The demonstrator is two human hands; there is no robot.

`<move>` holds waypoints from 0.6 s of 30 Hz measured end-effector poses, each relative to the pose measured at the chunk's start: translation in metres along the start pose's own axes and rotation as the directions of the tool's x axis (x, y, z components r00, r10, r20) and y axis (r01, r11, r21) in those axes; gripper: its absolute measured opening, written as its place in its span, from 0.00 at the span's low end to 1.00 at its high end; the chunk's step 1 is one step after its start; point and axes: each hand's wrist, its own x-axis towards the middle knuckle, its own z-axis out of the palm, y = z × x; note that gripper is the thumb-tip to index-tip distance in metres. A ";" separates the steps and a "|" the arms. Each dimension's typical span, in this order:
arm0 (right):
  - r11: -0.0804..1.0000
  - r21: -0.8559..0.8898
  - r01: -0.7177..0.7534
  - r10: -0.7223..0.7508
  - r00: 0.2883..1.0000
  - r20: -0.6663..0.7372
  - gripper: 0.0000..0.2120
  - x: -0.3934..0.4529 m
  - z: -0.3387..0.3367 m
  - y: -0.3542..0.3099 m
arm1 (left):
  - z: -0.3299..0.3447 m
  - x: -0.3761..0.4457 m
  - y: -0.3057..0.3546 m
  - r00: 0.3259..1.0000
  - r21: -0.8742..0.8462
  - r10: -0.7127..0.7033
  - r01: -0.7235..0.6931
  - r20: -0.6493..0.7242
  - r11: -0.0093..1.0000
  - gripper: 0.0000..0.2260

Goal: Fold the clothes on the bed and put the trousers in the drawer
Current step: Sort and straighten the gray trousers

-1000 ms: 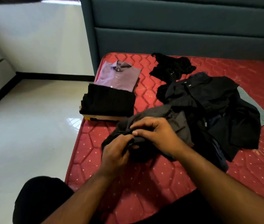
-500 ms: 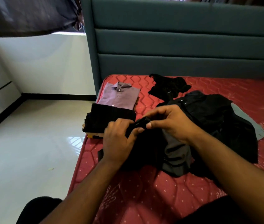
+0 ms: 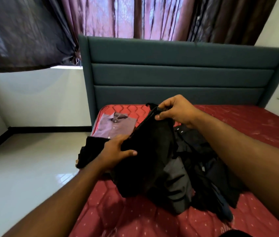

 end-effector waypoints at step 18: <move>0.997 0.016 -0.079 0.080 0.939 -0.336 0.14 0.032 -0.123 -0.100 | -0.128 0.088 0.073 0.991 -0.075 -0.107 0.101 -0.079 0.992 0.25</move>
